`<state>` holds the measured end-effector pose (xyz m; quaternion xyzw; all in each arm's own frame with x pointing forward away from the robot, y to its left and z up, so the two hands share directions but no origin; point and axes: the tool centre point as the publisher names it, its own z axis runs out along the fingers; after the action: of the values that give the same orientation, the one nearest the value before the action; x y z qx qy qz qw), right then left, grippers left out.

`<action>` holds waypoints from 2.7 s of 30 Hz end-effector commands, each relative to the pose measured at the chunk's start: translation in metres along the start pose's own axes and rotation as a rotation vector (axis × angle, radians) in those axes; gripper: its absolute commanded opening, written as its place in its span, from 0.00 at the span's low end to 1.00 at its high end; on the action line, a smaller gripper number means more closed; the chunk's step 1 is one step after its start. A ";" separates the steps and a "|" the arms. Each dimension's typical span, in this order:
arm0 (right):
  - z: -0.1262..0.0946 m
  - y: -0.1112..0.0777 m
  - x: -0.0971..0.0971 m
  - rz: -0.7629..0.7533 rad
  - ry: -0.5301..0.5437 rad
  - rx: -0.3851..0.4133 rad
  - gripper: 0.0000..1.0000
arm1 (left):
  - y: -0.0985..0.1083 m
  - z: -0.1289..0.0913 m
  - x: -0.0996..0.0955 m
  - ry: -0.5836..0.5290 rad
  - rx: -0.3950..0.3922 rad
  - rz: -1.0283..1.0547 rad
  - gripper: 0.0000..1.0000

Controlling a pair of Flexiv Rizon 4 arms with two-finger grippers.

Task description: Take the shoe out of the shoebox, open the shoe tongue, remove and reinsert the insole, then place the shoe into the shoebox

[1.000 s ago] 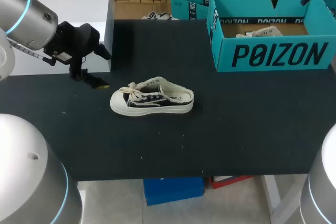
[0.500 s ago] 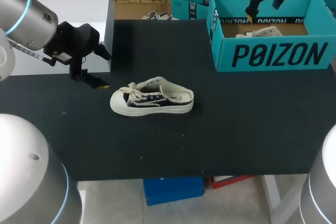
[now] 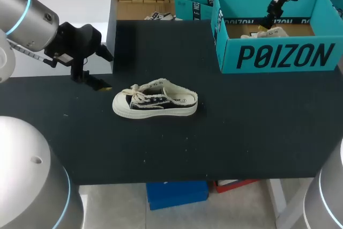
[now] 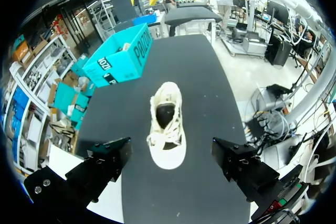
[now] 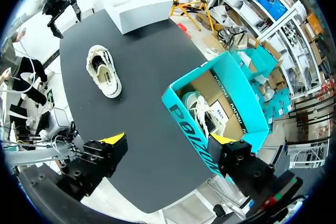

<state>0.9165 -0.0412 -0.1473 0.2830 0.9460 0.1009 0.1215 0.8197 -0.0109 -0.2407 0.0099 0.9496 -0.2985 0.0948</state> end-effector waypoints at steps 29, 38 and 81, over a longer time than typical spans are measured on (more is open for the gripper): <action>0.067 -0.018 0.136 -0.413 0.330 -0.472 1.00 | 0.001 0.001 0.001 -0.003 0.001 0.003 1.00; 0.090 0.002 0.151 -0.426 0.347 -0.599 1.00 | 0.001 0.001 0.001 -0.003 0.001 0.003 1.00; 0.197 0.050 0.178 -0.501 0.444 -0.839 1.00 | 0.001 0.001 0.001 -0.003 0.001 0.003 1.00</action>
<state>0.8457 0.1077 -0.3360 -0.0503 0.8707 0.4871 0.0449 0.8197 -0.0110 -0.2407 0.0099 0.9497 -0.2984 0.0947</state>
